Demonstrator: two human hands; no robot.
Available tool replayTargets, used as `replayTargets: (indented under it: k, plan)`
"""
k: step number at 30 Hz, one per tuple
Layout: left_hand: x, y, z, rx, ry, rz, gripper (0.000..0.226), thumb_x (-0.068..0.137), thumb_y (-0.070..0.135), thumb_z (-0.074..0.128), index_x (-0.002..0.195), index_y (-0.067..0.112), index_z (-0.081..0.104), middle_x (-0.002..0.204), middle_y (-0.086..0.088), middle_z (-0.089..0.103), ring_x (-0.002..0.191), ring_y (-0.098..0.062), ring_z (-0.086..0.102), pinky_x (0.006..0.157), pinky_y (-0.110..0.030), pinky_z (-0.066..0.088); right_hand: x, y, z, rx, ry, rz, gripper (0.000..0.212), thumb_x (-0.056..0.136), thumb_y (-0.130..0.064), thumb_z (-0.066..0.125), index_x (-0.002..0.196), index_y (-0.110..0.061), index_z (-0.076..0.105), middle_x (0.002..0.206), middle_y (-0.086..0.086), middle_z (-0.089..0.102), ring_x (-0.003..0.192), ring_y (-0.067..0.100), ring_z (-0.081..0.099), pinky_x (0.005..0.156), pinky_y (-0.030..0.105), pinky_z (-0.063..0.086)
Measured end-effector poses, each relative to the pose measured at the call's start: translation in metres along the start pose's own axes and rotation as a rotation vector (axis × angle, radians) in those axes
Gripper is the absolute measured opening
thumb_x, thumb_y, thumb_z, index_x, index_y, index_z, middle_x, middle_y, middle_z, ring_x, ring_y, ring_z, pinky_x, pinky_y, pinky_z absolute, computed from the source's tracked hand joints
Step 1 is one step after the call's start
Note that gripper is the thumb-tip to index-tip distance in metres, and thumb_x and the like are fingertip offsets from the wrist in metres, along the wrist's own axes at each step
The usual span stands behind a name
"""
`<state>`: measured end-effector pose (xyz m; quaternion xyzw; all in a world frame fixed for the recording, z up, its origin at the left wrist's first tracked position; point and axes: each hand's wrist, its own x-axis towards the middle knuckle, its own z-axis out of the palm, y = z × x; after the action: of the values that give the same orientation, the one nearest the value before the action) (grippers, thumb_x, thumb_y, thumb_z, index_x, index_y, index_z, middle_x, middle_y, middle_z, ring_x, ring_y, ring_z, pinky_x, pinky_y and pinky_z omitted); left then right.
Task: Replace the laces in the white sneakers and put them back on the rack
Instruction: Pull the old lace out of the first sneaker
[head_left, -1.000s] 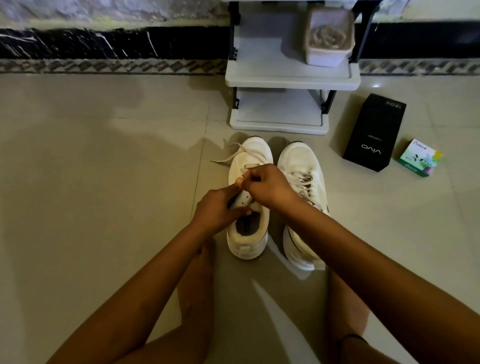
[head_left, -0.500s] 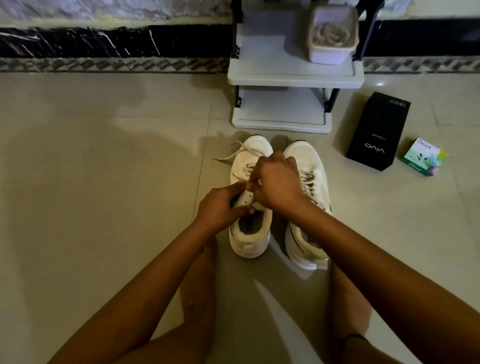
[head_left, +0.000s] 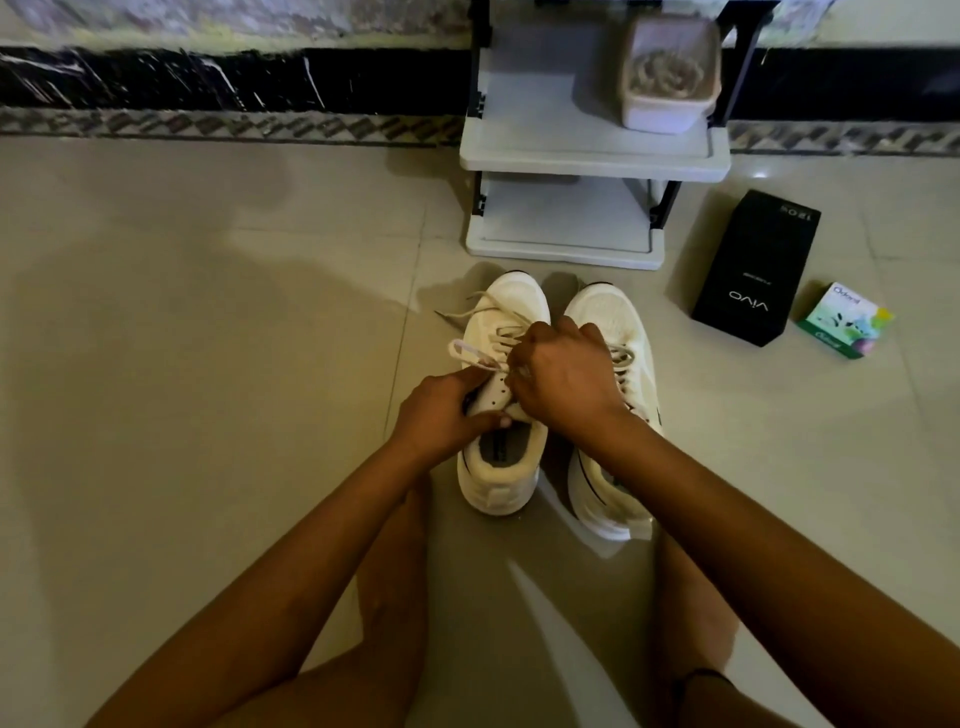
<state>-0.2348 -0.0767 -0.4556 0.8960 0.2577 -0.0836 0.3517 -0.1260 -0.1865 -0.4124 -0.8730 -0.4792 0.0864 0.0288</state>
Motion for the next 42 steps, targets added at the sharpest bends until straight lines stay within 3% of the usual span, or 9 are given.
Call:
replayTargets:
  k: [4,9,11,18,23,30,33,37,42]
  plan:
    - [0.000,0.000,0.000,0.014,-0.016,-0.016,0.068,0.080,0.046,0.069,0.139,0.025,0.043,0.125,-0.005,0.062,0.112,-0.024,0.059,0.090,-0.037,0.050,0.009,0.002,0.000,0.115,0.001,0.005,0.028,0.091,-0.036,0.054,0.105,-0.018,0.070,0.111,0.003,0.063,0.105,0.023,0.053,0.086,0.034,0.037]
    - [0.000,-0.003,-0.001,-0.052,-0.003,-0.012,0.069,0.078,0.045,0.071,0.137,0.022,0.047,0.124,-0.007,0.063,0.111,-0.025,0.060,0.092,-0.041,0.050,0.008,0.010,-0.015,1.172,-0.046,0.132,0.011,0.082,-0.013,0.071,0.085,-0.003,0.073,0.088,0.003,0.067,0.086,0.010,0.063,0.082,0.025,0.047]
    - [0.000,-0.001,0.000,-0.038,-0.009,-0.013,0.071,0.076,0.050,0.070,0.137,0.021,0.047,0.124,-0.008,0.062,0.111,-0.025,0.060,0.092,-0.041,0.050,0.005,0.011,-0.019,1.324,-0.054,0.133,0.008,0.081,-0.010,0.070,0.087,-0.006,0.073,0.085,0.000,0.068,0.083,0.008,0.063,0.081,0.021,0.048]
    - [-0.002,0.003,-0.002,-0.062,-0.002,-0.011,0.064,0.074,0.050,0.072,0.131,0.028,0.053,0.121,-0.001,0.065,0.108,-0.020,0.061,0.089,-0.034,0.050,0.005,0.012,-0.002,0.103,-0.097,-0.027,0.037,0.087,-0.038,0.057,0.121,-0.026,0.061,0.127,0.002,0.053,0.116,0.024,0.045,0.091,0.034,0.035]
    - [-0.004,0.006,-0.004,-0.040,-0.014,-0.009,0.082,0.062,0.069,0.055,0.133,0.028,0.050,0.126,-0.001,0.061,0.112,-0.022,0.059,0.091,-0.040,0.051,0.009,0.005,0.000,-0.018,0.020,-0.098,0.027,0.090,-0.028,0.051,0.108,-0.014,0.066,0.110,0.003,0.061,0.107,0.024,0.050,0.087,0.034,0.036]
    - [-0.003,0.003,-0.005,-0.036,-0.006,-0.020,0.075,0.069,0.060,0.065,0.134,0.027,0.050,0.121,-0.003,0.064,0.108,-0.023,0.061,0.089,-0.041,0.051,0.005,0.015,-0.015,1.277,-0.135,0.137,0.015,0.089,-0.009,0.061,0.080,-0.018,0.067,0.083,-0.005,0.065,0.080,0.002,0.060,0.083,0.022,0.046]
    - [-0.002,0.004,-0.003,0.021,0.006,-0.013,0.065,0.077,0.050,0.069,0.134,0.028,0.049,0.120,-0.002,0.065,0.106,-0.022,0.062,0.086,-0.036,0.051,0.005,0.018,-0.010,1.039,-0.095,0.073,0.007,0.088,-0.019,0.065,0.094,-0.018,0.067,0.098,-0.004,0.064,0.082,-0.006,0.057,0.077,0.022,0.045]
    - [-0.002,0.004,-0.003,0.013,0.005,-0.012,0.065,0.074,0.056,0.069,0.130,0.026,0.054,0.117,-0.003,0.066,0.105,-0.022,0.062,0.083,-0.033,0.050,0.006,0.018,0.001,0.192,-0.131,-0.084,0.039,0.086,-0.037,0.060,0.123,-0.023,0.059,0.128,0.003,0.052,0.118,0.023,0.044,0.093,0.036,0.037]
    - [-0.002,0.004,-0.002,0.009,0.012,-0.007,0.060,0.077,0.048,0.070,0.130,0.025,0.053,0.120,-0.002,0.065,0.106,-0.021,0.062,0.085,-0.033,0.050,0.004,0.009,0.003,0.008,0.067,-0.115,0.032,0.091,-0.032,0.050,0.112,-0.016,0.066,0.114,0.006,0.059,0.108,0.026,0.049,0.085,0.036,0.036]
